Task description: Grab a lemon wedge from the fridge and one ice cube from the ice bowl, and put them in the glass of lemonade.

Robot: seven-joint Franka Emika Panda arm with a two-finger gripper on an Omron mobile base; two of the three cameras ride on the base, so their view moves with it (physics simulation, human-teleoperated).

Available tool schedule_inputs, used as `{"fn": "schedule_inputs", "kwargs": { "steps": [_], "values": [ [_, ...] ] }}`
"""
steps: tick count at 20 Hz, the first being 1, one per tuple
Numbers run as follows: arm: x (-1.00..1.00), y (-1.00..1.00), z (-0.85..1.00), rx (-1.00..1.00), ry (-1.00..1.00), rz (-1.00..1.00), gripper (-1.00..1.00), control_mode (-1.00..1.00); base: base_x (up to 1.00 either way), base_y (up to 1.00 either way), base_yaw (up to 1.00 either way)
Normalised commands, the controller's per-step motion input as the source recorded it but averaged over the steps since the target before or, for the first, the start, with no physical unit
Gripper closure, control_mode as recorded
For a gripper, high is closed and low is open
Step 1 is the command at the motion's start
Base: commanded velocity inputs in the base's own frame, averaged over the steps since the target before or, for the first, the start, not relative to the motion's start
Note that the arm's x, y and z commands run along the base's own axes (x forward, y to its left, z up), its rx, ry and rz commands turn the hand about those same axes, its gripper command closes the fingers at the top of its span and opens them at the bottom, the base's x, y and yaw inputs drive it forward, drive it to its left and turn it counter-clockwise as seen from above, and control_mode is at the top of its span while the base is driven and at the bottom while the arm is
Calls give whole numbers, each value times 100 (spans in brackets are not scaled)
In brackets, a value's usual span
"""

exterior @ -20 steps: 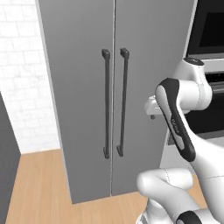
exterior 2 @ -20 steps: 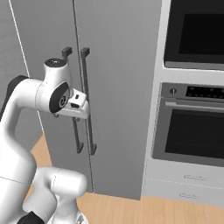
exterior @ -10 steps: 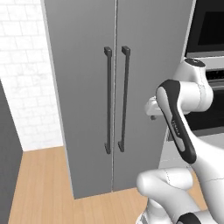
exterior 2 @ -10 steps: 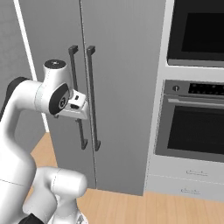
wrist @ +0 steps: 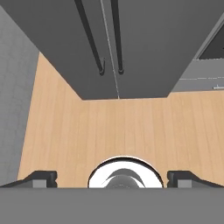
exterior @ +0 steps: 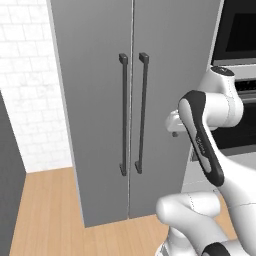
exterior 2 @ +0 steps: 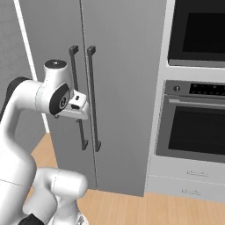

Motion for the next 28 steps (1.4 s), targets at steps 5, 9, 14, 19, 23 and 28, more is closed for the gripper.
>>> {"fn": "schedule_inputs", "kwargs": {
  "steps": [5,9,14,19,23,28],
  "values": [
    [-14,0,3,0,-8,0,-100,-100,-13,1,0],
    [-28,1,26,0,-18,0,-100,-100,0,0,0],
    [-2,14,56,-2,-19,2,-100,-100,0,0,0],
    [52,15,33,-1,-7,1,-100,-100,0,0,0],
    [83,3,1,0,7,-14,-100,-100,0,0,0],
    [100,1,-29,0,6,-17,-100,-100,0,0,0]
  ]
}}
